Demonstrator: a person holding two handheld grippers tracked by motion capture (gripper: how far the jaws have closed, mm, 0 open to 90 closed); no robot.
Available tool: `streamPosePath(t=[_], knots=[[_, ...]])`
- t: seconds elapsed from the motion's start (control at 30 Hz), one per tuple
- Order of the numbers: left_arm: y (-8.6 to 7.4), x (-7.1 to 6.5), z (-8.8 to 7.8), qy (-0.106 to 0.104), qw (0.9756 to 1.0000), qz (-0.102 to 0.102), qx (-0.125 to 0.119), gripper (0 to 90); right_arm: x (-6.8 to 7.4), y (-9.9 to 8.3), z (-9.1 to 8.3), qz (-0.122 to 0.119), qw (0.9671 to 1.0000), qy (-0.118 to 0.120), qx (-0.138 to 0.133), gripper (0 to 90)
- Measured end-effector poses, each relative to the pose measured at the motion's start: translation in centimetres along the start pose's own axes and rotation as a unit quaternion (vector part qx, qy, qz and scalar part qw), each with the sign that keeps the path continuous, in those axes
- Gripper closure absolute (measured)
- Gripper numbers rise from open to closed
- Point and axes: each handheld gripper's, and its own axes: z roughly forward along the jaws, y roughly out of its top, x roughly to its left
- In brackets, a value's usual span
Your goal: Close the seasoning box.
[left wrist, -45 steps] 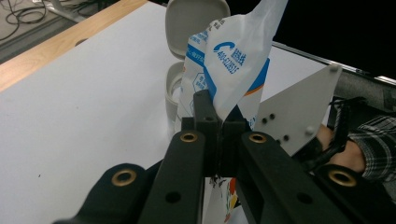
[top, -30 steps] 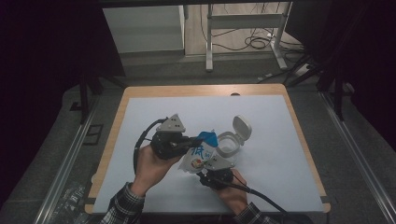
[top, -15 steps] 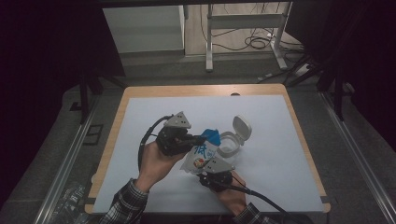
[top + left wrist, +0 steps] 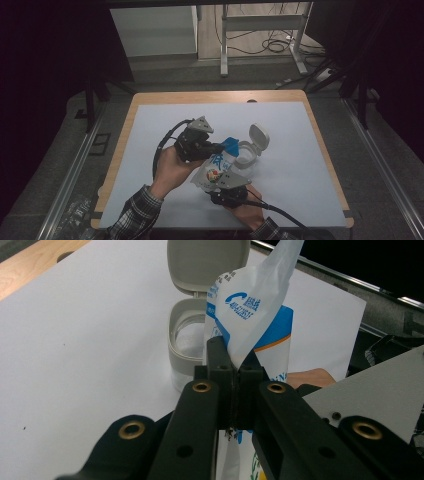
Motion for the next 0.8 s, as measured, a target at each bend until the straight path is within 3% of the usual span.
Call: streamPosePath(t=[0.37, 0.47, 0.57, 0.6, 0.8], knots=[[1.4, -0.4, 1.2, 0.004, 0.9995, 0.007, 0.032, 89.9, -0.2, 0.3, -0.1, 0.002, 0.9994, 0.032, -0.012, 43.0], [1.7, -0.4, 1.4, 0.012, 0.9990, 0.011, 0.041, 89.9, -0.5, 0.4, -0.2, 0.022, 0.9984, 0.049, -0.016, 43.7], [2.0, -0.2, 1.6, 0.018, 0.9988, 0.012, 0.045, 90.0, -0.5, 0.4, -0.1, 0.032, 0.9983, 0.043, -0.023, 44.6], [2.0, -0.1, 1.6, 0.020, 0.9986, 0.012, 0.047, 89.9, -0.9, 0.5, -0.2, 0.031, 0.9966, 0.075, -0.019, 44.6], [2.3, 0.3, 2.2, 0.024, 0.9982, 0.015, 0.053, 89.9, -1.2, 0.6, -0.2, 0.067, 0.9923, 0.100, -0.027, 44.9]])
